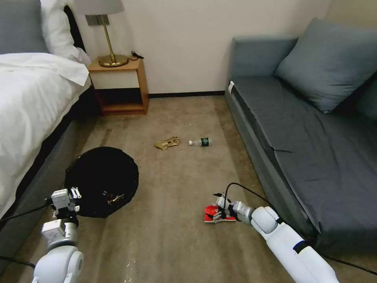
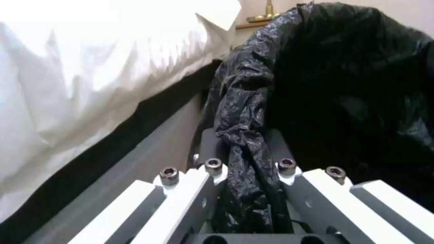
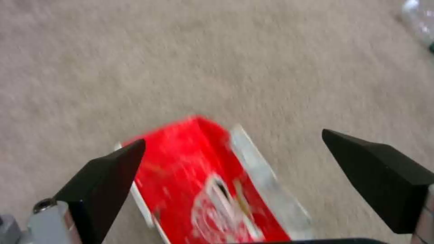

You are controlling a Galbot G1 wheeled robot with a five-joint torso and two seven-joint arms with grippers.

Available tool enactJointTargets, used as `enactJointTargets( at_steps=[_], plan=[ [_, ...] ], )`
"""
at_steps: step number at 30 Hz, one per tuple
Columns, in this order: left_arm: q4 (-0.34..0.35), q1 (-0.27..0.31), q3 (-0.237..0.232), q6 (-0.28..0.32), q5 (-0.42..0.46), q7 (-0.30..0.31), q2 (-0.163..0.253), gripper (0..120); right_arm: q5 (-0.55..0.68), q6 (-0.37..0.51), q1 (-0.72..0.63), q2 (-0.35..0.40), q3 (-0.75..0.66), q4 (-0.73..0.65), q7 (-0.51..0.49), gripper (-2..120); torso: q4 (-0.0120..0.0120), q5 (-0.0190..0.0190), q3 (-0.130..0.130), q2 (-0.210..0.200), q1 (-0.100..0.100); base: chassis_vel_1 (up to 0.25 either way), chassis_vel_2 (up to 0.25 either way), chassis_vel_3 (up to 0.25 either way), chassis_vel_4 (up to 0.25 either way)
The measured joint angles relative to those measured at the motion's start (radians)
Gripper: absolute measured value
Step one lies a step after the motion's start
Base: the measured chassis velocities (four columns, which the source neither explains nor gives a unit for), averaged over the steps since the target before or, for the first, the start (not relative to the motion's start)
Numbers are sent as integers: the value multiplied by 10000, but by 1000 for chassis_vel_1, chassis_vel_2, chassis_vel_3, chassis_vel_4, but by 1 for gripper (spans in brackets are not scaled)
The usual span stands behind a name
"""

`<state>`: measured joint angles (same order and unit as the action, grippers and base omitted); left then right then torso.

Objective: Pick up the trash bin, then pick up the garbage on the floor and place it into the trash bin.

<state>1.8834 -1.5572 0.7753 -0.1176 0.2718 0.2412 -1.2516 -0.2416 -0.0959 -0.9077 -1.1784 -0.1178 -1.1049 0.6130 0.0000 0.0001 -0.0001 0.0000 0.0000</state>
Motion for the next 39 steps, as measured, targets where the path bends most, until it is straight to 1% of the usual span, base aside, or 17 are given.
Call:
enactJointTargets(
  at_steps=[7, 9, 15, 16, 18, 19, 21, 22, 24, 25, 26, 29, 30, 34, 35, 38, 39],
  plan=[
    [64, -46, -17, -22, -51, -15, -1, 7, -542, -272, 19, -436, -572, 703, 171, 100, 0, 0, 0, 0, 0, 0, 0, 0, 0],
    [94, -74, -46, -27, -86, -16, -13, 7, -892, -441, 112, -646, -787, 1030, 210, 100, 0, -2, 0, 0, 0, 0, 0, 0, 0],
    [119, -91, -35, -37, -88, -23, -8, 7, -1364, -634, 435, -994, -1076, 1670, 331, 100, 0, -3, 0, 0, 0, 0, 0, 0, 0],
    [119, -92, -19, -38, -77, -22, 0, 7, -1438, -680, 491, -1049, -1131, 1778, 343, 99, 0, -4, 0, 0, 0, 0, 0, 0, 0],
    [119, -95, 36, -53, -38, -22, 40, 7, -1624, -791, 628, -1197, -1265, 2073, 365, 93, 0, -1, 1, 0, 0, 0, 0, 0, 0],
    [119, -95, 36, -53, -38, -22, 40, 7, -1624, -791, 628, -1197, -1265, 2073, 365, 93, 0, -1, 1, 0, 0, 0, 0, 0, 0],
    [118, -100, 73, -69, -4, -22, 66, 7, -1778, -861, 691, -1281, -1358, 2217, 378, 85, 1, -2, 1, 0, 0, 0, 0, 0, 0],
    [114, -110, 93, -89, 11, -22, 81, 7, -1920, -909, 698, -1330, -1415, 2260, 438, 79, 0, -2, 1, 0, 0, 0, 0, 0, 0],
    [112, -116, 101, -98, 14, -22, 88, 7, -1981, -925, 697, -1349, -1434, 2264, 475, 77, 0, -2, 1, 0, 0, 0, 0, 0, 0],
    [112, -137, 111, -128, 21, -22, 96, 7, -2121, -993, 667, -1399, -1466, 2265, 536, 69, 0, -4, 0, 0, 0, 0, 0, 0, 0],
    [111, -140, 111, -130, 23, -22, 96, 7, -2156, -1024, 653, -1420, -1481, 2274, 541, 67, 0, -3, 1, 0, 0, 0, 0, 0, 0],
    [112, -137, 102, -137, 24, -22, 90, 7, -2230, -1127, 616, -1522, -1591, 2308, 542, 52, 0, -1, 0, 0, 0, 0, 0, 0, 0],
    [112, -137, 102, -137, 24, -22, 90, 7, -2230, -1127, 616, -1522, -1591, 2308, 542, 52, 0, -1, 0, 0, 0, 0, 0, 0, 0],
    [110, -147, 84, -162, 25, -17, 88, 7, -2228, -1214, 586, -1519, -1595, 2243, 526, 35, 0, -1, 0, 0, 0, 0, 0, 0, 0],
    [110, -147, 84, -162, 25, -17, 88, 7, -2228, -1214, 586, -1519, -1595, 2243, 526, 35, 0, -1, 0, 0, 0, 0, 0, 0, 0],
    [93, -186, 73, -177, 19, 59, 99, 7, -2223, -1289, 548, -1564, -1638, 2209, 496, 22, 0, -2, 1, 0, 0, 0, 0, 0, 0],
    [93, -205, 67, -178, 17, 139, 108, 7, -2230, -1311, 504, -1608, -1663, 2180, 480, 15, 0, -2, 0, 0, 0, 0, 0, 0, 0]
  ],
)
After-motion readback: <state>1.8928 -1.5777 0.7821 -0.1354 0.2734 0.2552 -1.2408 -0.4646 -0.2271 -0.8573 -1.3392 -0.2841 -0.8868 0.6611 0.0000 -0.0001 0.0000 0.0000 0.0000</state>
